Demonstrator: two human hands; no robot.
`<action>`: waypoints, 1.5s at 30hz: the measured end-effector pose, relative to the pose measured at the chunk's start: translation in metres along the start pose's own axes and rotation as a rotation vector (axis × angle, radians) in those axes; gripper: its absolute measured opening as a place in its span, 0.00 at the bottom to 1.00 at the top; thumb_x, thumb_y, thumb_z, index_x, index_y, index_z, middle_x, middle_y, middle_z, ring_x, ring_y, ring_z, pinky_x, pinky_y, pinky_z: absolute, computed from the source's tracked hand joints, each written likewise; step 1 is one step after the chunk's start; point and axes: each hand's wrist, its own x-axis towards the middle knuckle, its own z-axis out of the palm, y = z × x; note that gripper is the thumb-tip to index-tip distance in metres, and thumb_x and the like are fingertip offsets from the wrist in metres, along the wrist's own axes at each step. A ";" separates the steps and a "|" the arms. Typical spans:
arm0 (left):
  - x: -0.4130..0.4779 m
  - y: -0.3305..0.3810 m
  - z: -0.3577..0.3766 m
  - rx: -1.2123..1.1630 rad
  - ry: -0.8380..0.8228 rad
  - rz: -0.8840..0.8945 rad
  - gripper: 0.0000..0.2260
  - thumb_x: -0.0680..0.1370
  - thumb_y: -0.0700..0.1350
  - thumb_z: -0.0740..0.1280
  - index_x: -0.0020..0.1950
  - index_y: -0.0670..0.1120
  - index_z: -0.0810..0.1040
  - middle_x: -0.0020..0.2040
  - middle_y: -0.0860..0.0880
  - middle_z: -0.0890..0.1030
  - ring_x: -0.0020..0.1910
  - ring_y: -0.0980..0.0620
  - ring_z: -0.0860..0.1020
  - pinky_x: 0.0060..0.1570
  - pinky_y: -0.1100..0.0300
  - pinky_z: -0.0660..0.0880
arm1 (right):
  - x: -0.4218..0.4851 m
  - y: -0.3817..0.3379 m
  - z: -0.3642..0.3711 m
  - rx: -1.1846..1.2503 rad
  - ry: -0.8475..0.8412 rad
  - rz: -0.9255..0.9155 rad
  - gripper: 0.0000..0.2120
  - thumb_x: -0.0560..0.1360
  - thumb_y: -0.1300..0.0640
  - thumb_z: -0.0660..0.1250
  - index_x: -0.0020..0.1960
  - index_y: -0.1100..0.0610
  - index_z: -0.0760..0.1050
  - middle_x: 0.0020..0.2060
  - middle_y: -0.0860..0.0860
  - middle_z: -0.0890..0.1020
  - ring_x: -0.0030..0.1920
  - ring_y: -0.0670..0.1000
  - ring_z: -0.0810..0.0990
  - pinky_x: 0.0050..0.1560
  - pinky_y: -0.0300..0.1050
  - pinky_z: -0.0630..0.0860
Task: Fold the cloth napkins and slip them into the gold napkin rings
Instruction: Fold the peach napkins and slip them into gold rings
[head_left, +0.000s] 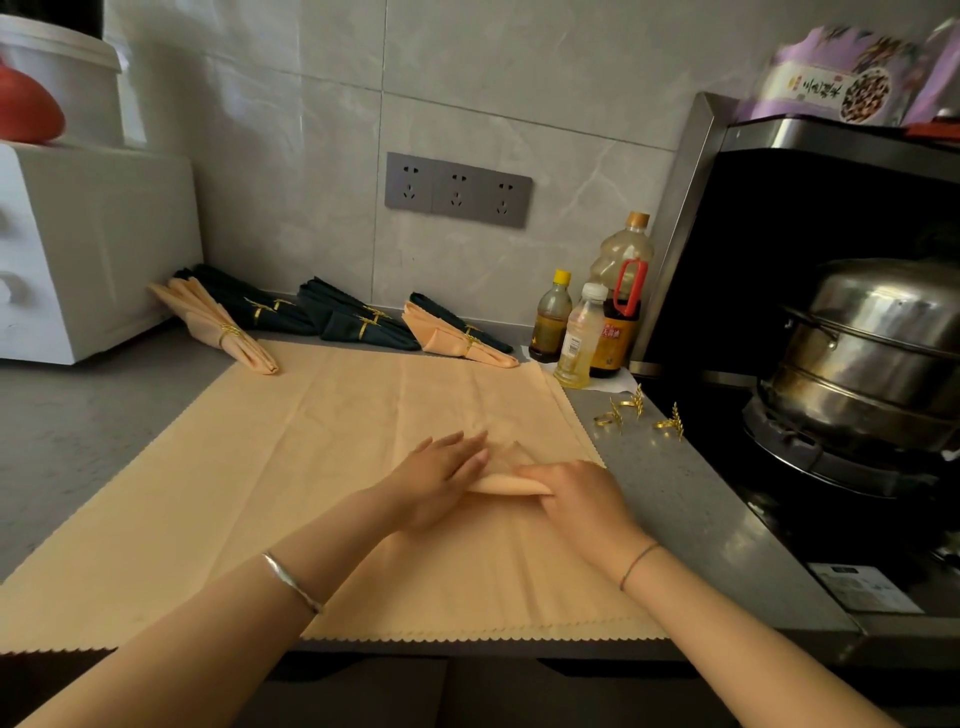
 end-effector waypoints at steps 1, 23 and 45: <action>-0.006 0.003 -0.003 -0.039 0.067 0.020 0.24 0.83 0.56 0.48 0.78 0.50 0.51 0.77 0.51 0.60 0.76 0.53 0.54 0.75 0.54 0.48 | 0.002 0.004 -0.002 0.078 0.023 0.016 0.22 0.74 0.64 0.61 0.62 0.44 0.76 0.50 0.52 0.84 0.49 0.56 0.80 0.47 0.47 0.74; -0.067 -0.015 -0.014 0.377 -0.176 0.139 0.35 0.76 0.69 0.49 0.76 0.60 0.38 0.78 0.58 0.44 0.76 0.60 0.42 0.76 0.54 0.40 | 0.054 -0.016 -0.001 1.074 -0.934 0.477 0.11 0.73 0.53 0.69 0.51 0.59 0.77 0.42 0.54 0.81 0.42 0.50 0.79 0.44 0.40 0.75; -0.063 -0.008 -0.018 0.458 -0.200 0.203 0.33 0.71 0.72 0.43 0.76 0.65 0.52 0.78 0.55 0.52 0.77 0.53 0.50 0.76 0.53 0.44 | -0.036 -0.023 0.001 0.079 0.077 -0.343 0.10 0.70 0.52 0.65 0.50 0.49 0.80 0.40 0.41 0.80 0.42 0.43 0.78 0.37 0.34 0.70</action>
